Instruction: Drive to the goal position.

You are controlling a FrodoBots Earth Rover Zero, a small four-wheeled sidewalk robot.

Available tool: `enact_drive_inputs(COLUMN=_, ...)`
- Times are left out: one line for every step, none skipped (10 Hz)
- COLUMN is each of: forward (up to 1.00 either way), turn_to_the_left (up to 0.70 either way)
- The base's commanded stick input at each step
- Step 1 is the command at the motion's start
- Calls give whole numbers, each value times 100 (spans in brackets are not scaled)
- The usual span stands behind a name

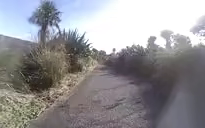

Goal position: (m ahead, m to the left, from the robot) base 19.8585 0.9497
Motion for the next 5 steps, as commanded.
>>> enact_drive_inputs(forward=45, turn_to_the_left=0)
enact_drive_inputs(forward=45, turn_to_the_left=-27)
enact_drive_inputs(forward=45, turn_to_the_left=-27)
enact_drive_inputs(forward=45, turn_to_the_left=-27)
enact_drive_inputs(forward=45, turn_to_the_left=-27)
